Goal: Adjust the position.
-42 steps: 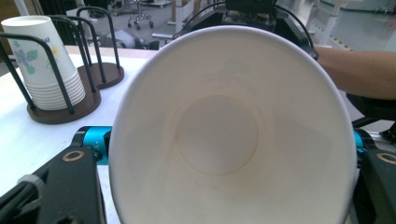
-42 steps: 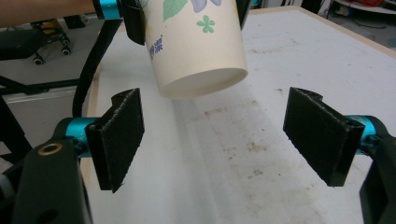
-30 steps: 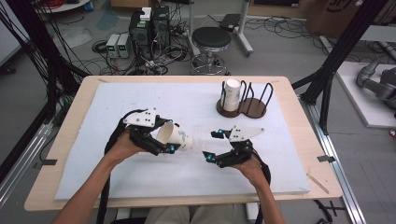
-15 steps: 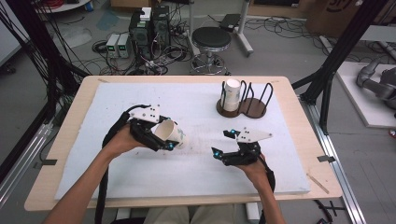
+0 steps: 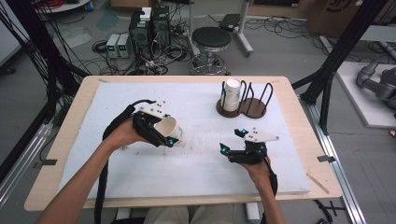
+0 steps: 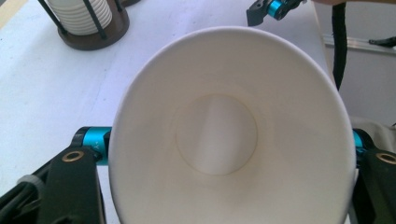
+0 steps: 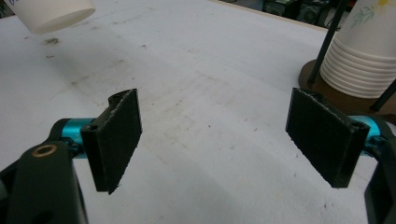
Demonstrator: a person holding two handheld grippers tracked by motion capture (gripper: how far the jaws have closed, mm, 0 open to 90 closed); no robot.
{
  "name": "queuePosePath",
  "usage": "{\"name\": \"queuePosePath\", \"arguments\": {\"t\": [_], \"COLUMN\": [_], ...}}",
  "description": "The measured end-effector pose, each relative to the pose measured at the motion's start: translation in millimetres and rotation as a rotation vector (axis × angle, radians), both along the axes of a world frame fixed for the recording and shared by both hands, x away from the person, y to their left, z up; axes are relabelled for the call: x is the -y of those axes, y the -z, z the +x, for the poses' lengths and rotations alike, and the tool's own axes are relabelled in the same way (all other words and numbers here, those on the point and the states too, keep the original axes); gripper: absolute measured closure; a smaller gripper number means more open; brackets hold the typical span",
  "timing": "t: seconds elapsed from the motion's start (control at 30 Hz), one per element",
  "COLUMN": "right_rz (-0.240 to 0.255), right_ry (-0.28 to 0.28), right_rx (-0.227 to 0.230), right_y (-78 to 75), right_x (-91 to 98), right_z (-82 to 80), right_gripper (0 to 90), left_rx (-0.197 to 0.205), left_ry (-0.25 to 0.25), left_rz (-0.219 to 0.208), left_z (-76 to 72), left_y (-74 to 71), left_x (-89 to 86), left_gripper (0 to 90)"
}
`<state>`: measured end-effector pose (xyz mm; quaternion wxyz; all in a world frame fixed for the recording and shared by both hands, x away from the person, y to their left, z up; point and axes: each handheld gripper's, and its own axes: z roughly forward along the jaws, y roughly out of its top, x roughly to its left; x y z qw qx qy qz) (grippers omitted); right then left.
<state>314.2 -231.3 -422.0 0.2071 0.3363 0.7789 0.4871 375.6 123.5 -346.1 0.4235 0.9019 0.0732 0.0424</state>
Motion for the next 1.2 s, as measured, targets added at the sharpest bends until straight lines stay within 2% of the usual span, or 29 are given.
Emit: {"name": "queuePosePath", "arguments": {"t": [0.1, 0.17, 0.27, 0.4, 0.6, 0.7, 0.8, 1.03, 1.2], "right_rz": [0.008, 0.013, 0.006, -0.006, -0.022, -0.004, 0.006, -0.005, -0.007], "right_ry": [0.012, 0.021, 0.031, 0.053, 0.085, 0.082, 0.096, 0.100, 0.100], "right_rx": [0.015, 0.019, 0.005, 0.001, -0.001, 0.004, 0.005, 0.000, -0.002], "right_y": [3.4, 6.3, 9.4, 12.1, 17.1, 19.8, 22.5, 26.3, 27.1], "right_x": [2.5, 3.9, 5.4, 7.2, 8.9, 10.9, 13.7, 14.8, 14.6], "right_z": [0.6, 1.5, 2.6, 3.5, 5.3, 5.7, 6.5, 7.2, 7.5], "right_gripper": [17.2, 16.8, 16.8, 16.7, 16.7, 16.7, 16.8, 16.8, 16.8], "left_rx": [0.003, 0.000, -0.005, -0.001, 0.006, -0.003, -0.004, -0.012, -0.014], "left_ry": [0.005, 0.004, 0.002, 0.000, 0.000, -0.002, -0.007, -0.012, -0.011], "left_rz": [0.046, 0.059, 0.070, 0.126, 0.157, 0.166, 0.199, 0.220, 0.217], "left_z": [3.9, 5.0, 6.7, 10.6, 14.0, 15.3, 17.0, 18.8, 18.9], "left_y": [-0.8, -0.8, 0.3, 1.6, -1.3, 0.1, 2.6, 5.5, 5.2], "left_x": [0.6, 1.3, 2.7, 4.7, 8.8, 9.6, 9.6, 10.2, 10.0], "left_gripper": [28.4, 28.5, 28.5, 28.5, 28.4, 28.5, 28.5, 28.5, 28.5]}}
